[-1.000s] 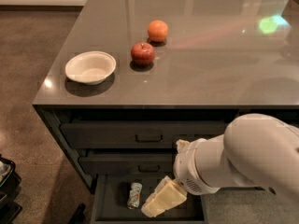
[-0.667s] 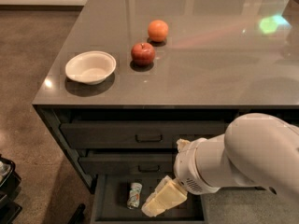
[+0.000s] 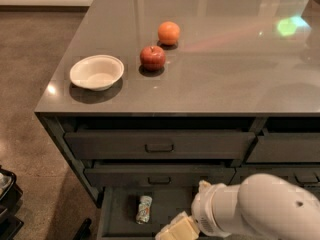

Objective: Pick 7up can from bottom drawer and place on counter

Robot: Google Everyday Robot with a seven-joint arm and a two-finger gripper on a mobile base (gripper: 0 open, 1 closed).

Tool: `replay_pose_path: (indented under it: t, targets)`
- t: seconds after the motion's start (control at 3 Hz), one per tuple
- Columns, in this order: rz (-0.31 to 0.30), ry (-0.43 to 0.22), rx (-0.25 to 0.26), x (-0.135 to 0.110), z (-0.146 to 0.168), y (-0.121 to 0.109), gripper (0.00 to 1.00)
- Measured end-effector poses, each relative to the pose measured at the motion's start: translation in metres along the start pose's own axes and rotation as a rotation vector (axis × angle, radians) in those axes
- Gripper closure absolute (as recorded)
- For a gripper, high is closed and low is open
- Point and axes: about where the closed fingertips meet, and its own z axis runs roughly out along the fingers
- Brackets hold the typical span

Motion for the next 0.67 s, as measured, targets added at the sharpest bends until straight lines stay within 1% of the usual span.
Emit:
replay_pose_path:
  t: [0.33, 0.67]
  targets:
    - [0.146, 0.029, -0.051, 0.058, 0.067, -0.007, 0.0]
    - [0.215, -0.046, -0.032, 0.07, 0.113, -0.045, 0.0]
